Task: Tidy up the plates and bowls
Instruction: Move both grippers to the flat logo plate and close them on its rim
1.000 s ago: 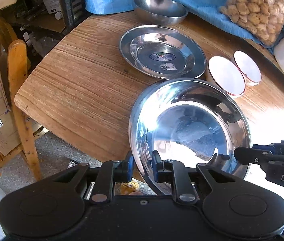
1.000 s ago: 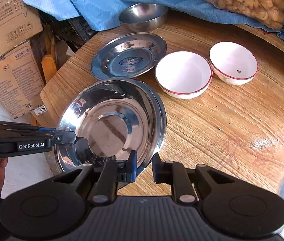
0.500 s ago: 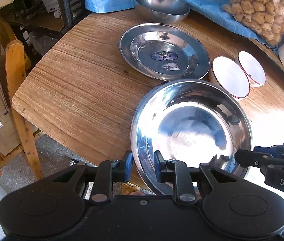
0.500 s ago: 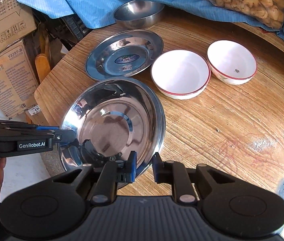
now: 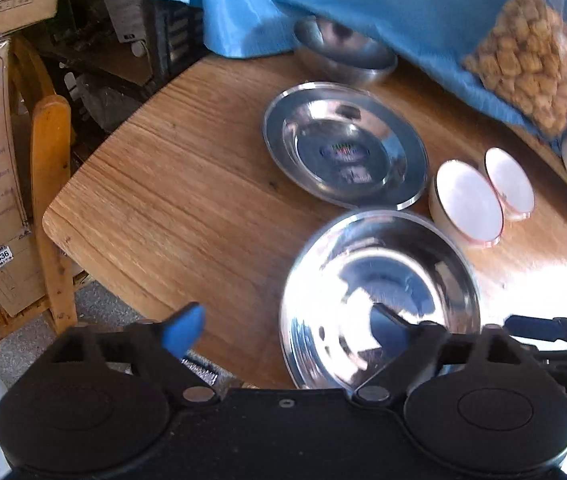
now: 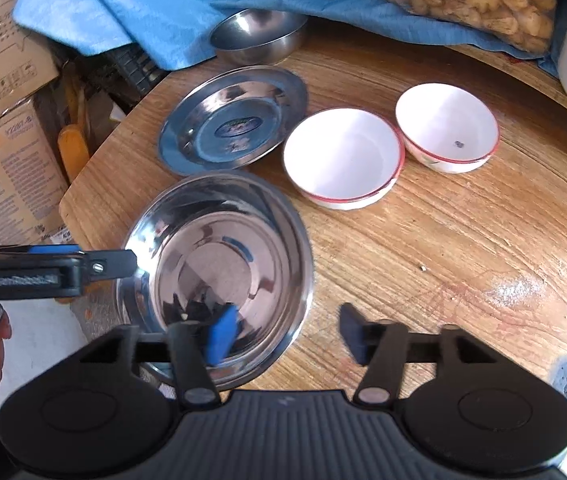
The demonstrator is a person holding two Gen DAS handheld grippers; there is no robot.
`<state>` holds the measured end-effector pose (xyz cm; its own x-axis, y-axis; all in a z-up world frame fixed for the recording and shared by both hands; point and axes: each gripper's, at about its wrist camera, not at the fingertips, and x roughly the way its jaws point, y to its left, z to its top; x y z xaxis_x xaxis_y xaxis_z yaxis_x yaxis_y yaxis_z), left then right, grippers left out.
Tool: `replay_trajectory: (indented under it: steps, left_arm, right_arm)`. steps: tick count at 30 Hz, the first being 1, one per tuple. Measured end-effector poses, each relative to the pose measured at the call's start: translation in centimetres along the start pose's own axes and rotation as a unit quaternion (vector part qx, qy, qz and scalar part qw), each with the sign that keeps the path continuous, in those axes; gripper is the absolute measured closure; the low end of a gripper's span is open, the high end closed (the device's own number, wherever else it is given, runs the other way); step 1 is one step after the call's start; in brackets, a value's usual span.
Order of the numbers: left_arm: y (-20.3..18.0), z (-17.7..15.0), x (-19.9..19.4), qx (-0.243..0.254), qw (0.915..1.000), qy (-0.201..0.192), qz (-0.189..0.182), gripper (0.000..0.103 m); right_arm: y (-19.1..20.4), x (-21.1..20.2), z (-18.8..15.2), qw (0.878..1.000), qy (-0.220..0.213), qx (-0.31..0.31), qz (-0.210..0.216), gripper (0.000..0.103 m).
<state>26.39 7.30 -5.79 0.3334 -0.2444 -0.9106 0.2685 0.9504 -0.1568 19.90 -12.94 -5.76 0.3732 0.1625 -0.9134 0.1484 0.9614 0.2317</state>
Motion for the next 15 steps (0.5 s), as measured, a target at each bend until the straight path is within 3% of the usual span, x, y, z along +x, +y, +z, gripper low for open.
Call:
replay_trajectory:
  steps: [1, 3, 6, 15]
  left_arm:
    - [0.2, 0.3, 0.0, -0.006, 1.0, -0.003, -0.001, 0.003]
    - [0.7, 0.8, 0.2, -0.02, 0.9997, -0.011, -0.004, 0.001]
    - [1.4, 1.9, 0.5, -0.045, 0.9986, -0.025, -0.014, 0.001]
    - [3.4, 5.8, 3.0, -0.081, 0.9956, -0.047, -0.002, 0.001]
  right_arm:
    - [-0.2, 0.0, 0.1, 1.0, -0.001, 0.005, -0.003, 0.025]
    - [-0.5, -0.1, 0.3, 1.0, -0.005, 0.015, -0.006, 0.01]
    - [-1.0, -0.3, 0.9, 0.999, -0.016, 0.025, -0.012, 0.0]
    - [-0.8, -0.5, 3.1, 0.997, -0.062, 0.02, -0.042, 0.0]
